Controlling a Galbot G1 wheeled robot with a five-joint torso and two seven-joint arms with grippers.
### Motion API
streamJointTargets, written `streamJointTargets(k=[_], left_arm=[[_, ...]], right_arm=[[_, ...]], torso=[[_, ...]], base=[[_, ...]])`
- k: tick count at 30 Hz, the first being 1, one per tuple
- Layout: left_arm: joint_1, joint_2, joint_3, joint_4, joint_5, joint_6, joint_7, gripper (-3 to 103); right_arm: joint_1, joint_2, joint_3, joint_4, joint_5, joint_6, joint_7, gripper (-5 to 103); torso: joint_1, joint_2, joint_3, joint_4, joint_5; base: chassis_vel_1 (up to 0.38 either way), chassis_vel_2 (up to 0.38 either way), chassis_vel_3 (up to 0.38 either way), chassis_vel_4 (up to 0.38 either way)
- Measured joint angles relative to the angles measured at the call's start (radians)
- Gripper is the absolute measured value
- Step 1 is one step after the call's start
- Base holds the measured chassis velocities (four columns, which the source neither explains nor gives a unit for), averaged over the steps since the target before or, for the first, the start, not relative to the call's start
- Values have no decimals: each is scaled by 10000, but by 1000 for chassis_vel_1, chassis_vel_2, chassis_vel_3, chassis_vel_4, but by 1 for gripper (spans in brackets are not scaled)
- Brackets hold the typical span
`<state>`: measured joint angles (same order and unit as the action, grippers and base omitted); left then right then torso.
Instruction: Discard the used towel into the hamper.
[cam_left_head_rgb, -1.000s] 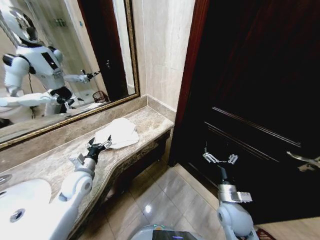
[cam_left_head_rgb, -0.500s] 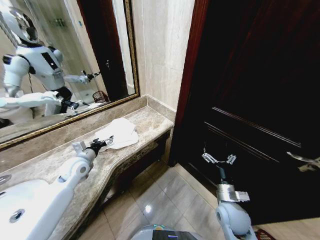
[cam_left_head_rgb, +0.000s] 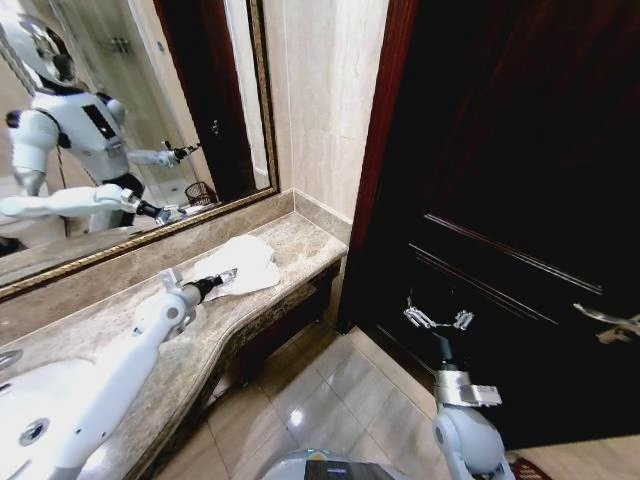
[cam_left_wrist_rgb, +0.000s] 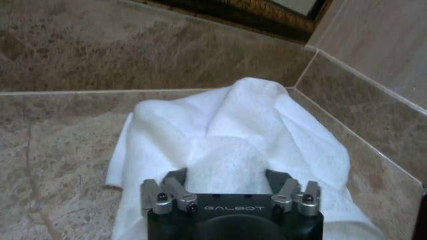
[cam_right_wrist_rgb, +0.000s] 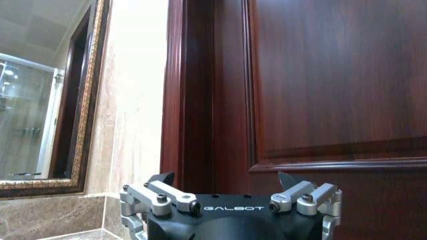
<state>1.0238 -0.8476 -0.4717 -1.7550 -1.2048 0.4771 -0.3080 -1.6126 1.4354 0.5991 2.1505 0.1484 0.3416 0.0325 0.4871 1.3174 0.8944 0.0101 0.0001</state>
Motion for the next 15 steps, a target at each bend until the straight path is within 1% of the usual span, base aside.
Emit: streamJointTargets(k=[1, 2, 5, 6, 10, 12, 14, 15], left_arm=[[53, -45, 0, 0, 193, -58, 22, 74], [53, -45, 0, 0, 193, -58, 22, 74], [318, -102, -92, -54, 704, -145, 146, 58], [318, -102, -92, -54, 704, -145, 146, 58], [551, -102, -213, -167, 1020, -372, 279, 36], [606, -105, -244, -205, 1095, -412, 292, 36], [783, -125, -336, -315, 1263, -513, 325, 26], [783, -125, -336, -315, 1263, -513, 325, 26]], right_arm=[[-3, -6, 4, 10, 7, 1, 0, 100], [-3, -6, 4, 10, 7, 1, 0, 100], [1, -20, -7, 23, 30, 1, 0, 100], [1, -20, -7, 23, 30, 1, 0, 100], [7, -11, -24, 23, 42, 1, 0, 100], [3, -6, -24, 23, 43, 1, 0, 100], [-14, -1, -23, 24, 50, 32, 0, 100], [-14, -1, -23, 24, 50, 32, 0, 100]], torso=[[0, 0, 0, 0, 0], [0, 0, 0, 0, 0], [0, 0, -1, 0, 0], [0, 0, -1, 0, 0], [0, 0, -1, 0, -3], [0, 0, -1, -1, -2], [0, 0, 0, 0, -2], [0, 0, 0, 0, -2]], base=[[0, 0, 0, 0], [0, 0, 0, 0], [0, 0, 0, 0], [0, 0, 0, 0], [0, 0, 0, 0], [0, 0, 0, 0], [0, 0, 0, 0], [0, 0, 0, 0]])
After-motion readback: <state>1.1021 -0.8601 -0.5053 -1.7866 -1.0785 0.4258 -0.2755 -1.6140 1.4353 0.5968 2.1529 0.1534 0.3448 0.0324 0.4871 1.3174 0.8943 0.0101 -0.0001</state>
